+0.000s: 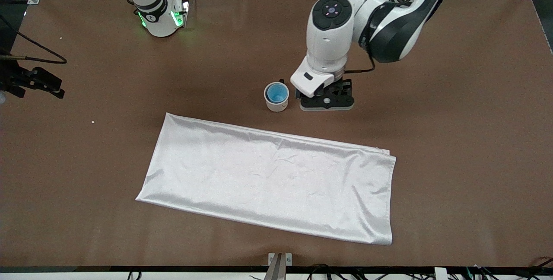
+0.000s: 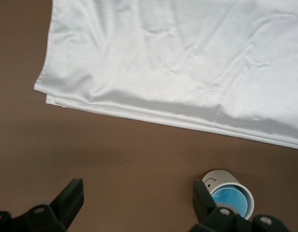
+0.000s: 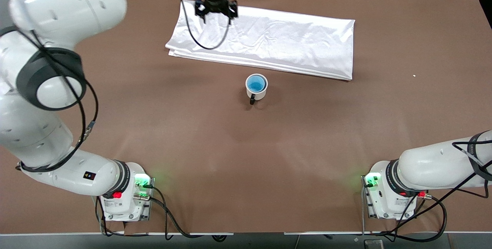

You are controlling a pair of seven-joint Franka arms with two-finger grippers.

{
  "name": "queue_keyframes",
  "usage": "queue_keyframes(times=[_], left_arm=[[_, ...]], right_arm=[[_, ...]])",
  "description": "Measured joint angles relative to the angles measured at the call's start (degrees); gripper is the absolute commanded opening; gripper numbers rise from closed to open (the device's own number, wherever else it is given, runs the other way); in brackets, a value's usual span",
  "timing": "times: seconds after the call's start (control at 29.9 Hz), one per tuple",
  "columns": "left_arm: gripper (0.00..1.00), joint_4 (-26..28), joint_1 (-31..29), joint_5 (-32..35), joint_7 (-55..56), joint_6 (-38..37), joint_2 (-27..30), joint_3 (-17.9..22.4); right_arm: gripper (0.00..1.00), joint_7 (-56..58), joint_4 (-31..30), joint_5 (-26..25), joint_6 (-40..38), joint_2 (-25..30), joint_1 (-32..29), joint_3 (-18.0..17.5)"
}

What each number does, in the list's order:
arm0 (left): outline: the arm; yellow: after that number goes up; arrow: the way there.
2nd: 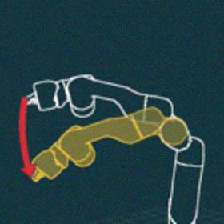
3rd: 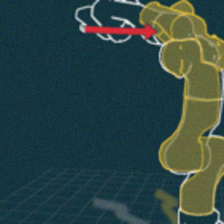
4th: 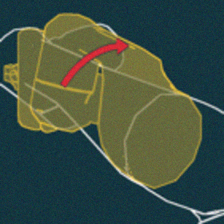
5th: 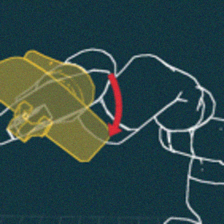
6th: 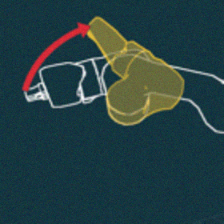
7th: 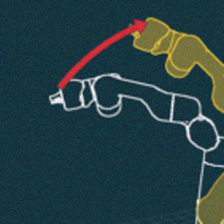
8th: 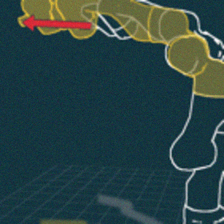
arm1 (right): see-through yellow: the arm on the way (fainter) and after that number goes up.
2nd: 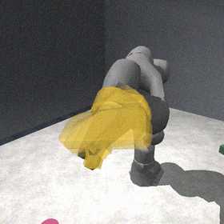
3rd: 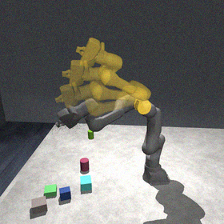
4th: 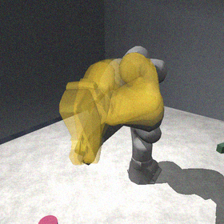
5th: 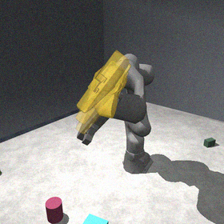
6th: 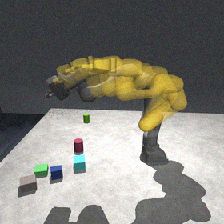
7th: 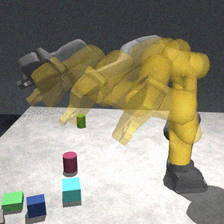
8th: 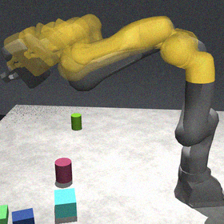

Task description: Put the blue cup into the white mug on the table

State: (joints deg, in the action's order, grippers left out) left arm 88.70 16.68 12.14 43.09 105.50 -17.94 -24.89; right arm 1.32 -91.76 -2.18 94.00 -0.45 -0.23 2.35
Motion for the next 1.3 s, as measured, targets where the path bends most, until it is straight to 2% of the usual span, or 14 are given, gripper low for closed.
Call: queue_keyframes(times=[0.33,0.63,0.97,1.3], left_arm=[[1.00,6.85,-0.02,-6.32,-6.63,-0.51,11.61,9.45],[1.00,10.69,-0.04,-9.83,-15.78,-6.29,19.83,18.16],[1.00,11.50,-0.70,-11.31,-20.97,-7.99,22.11,25.25],[1.00,11.63,-6.16,-12.98,-24.79,-7.90,21.71,26.39]], right_arm=[[1.00,0.00,0.00,0.17,-0.02,-0.08,0.08,0.01],[1.00,0.00,0.00,0.19,-0.31,-0.11,0.08,0.14],[1.00,0.08,0.27,0.20,-0.93,-0.11,0.06,0.41],[1.00,0.15,0.55,0.20,-1.12,-0.11,0.06,0.44]])
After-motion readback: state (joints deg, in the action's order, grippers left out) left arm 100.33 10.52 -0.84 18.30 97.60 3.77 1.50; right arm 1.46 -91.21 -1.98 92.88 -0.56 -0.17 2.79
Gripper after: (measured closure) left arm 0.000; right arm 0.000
